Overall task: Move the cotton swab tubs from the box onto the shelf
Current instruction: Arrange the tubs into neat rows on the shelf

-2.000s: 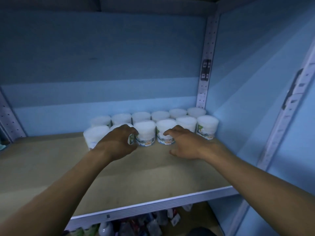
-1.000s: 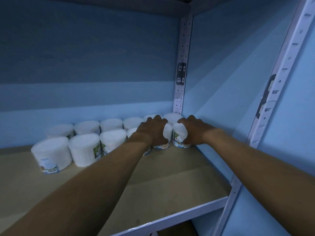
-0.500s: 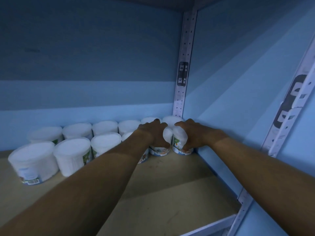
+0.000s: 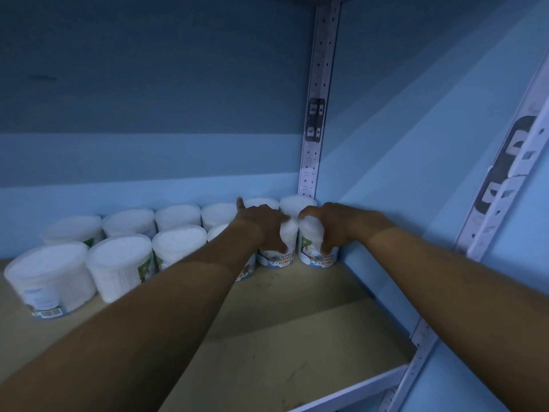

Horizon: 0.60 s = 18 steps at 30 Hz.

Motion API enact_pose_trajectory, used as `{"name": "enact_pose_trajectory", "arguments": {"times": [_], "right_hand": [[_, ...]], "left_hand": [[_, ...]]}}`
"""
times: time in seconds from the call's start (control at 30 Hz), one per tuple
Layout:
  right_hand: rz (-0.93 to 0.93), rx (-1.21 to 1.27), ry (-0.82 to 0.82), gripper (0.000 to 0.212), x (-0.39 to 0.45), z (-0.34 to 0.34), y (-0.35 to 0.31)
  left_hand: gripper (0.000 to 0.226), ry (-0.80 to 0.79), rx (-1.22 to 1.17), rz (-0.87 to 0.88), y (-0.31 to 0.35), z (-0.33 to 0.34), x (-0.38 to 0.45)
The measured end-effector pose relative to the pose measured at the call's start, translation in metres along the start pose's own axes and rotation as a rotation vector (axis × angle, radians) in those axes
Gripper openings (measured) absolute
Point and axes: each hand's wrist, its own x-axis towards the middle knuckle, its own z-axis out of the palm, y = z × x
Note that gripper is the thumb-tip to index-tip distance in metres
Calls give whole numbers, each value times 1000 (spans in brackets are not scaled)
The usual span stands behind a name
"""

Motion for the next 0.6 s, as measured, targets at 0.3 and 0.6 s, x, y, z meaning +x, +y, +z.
{"name": "enact_pose_trajectory", "arguments": {"times": [0.3, 0.6], "right_hand": [[29, -61, -90, 103, -27, -13, -5], [28, -148, -154, 104, -71, -13, -10]], "left_hand": [[93, 15, 42, 32, 10, -9, -15], [94, 53, 36, 76, 38, -13, -57]]}}
